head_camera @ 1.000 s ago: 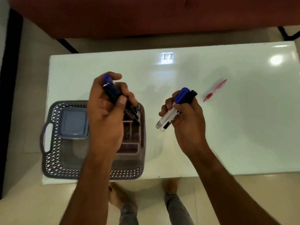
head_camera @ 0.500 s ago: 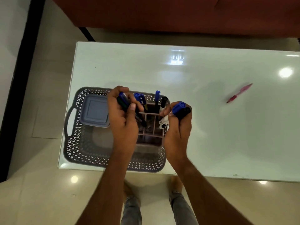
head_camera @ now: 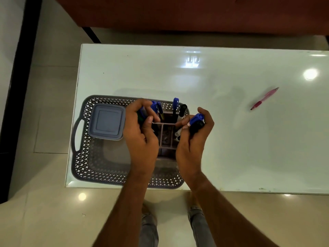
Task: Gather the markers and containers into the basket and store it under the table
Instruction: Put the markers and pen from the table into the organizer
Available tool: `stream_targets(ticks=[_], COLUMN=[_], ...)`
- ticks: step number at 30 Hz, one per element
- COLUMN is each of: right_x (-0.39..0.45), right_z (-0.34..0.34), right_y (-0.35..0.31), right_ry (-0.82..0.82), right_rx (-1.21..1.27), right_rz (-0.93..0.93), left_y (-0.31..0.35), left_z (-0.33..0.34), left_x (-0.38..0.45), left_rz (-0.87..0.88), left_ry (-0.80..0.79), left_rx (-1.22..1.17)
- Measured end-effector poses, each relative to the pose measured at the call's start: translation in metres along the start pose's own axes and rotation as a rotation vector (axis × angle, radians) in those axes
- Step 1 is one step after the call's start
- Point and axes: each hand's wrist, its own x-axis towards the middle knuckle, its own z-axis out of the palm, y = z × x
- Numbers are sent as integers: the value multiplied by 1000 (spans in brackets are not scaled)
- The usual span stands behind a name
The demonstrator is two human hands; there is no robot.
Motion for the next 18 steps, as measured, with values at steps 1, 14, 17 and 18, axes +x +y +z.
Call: stream_targets(ticks=[1, 14, 17, 18], right_x=[-1, -9, -11, -11], right_z=[-1, -3, -4, -5], right_y=[1, 11, 13, 13], right_ry=[-2, -20, -42, -43], right_rx=[-7, -76, -111, -126], right_rz=[-15, -64, -65, -70], left_y=[-4, -44, -44, -43], left_z=[1, -4, -3, -2], left_x=[-2, -29, -30, -30], left_rz=[8, -158, -188, -194], left_ry=[-3, -42, -28, -28], left_rx=[31, 63, 49, 42])
